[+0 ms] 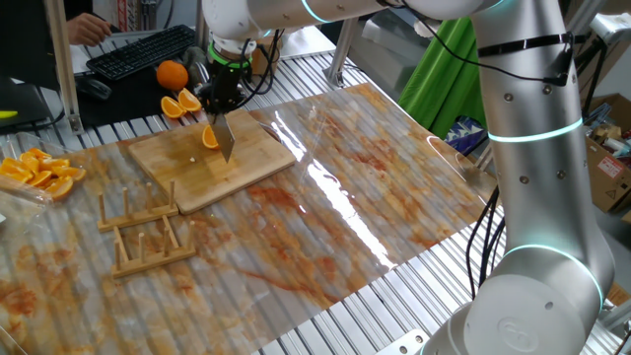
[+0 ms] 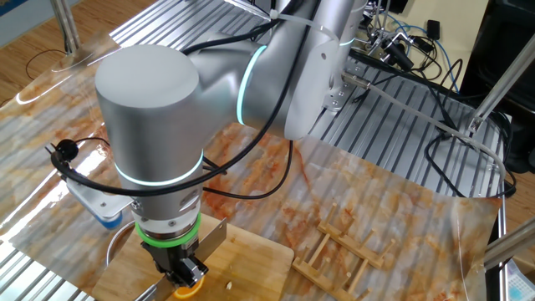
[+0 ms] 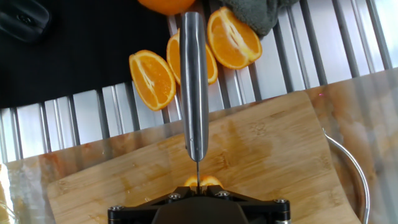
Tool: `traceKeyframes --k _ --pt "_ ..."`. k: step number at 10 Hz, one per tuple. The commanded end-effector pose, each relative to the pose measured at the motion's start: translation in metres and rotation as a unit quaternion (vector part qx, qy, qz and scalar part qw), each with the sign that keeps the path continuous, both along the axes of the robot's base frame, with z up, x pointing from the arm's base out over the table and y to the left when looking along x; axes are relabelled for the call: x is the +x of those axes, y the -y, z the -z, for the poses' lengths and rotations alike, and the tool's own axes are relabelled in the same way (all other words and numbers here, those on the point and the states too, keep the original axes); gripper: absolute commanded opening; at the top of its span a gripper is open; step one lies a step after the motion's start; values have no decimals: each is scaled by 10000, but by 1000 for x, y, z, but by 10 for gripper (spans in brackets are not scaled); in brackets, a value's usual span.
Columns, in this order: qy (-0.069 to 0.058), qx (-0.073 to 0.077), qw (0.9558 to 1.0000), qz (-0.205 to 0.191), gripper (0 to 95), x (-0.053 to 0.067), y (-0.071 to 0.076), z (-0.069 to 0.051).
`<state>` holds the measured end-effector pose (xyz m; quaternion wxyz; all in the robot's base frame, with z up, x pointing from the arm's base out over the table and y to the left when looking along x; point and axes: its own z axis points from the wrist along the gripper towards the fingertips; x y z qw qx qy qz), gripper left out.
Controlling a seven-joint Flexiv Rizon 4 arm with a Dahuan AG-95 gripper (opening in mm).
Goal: Chop the orange
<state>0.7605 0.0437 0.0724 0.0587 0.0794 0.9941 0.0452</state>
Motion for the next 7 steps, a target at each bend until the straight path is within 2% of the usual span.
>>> traceKeyframes --k 1,4,7 --pt "-5 -5 10000 -14 0 0 0 0" --pt "-32 -24 10000 27 0 0 1 -7" --pt "-23 -27 10000 56 0 -1 4 -7"
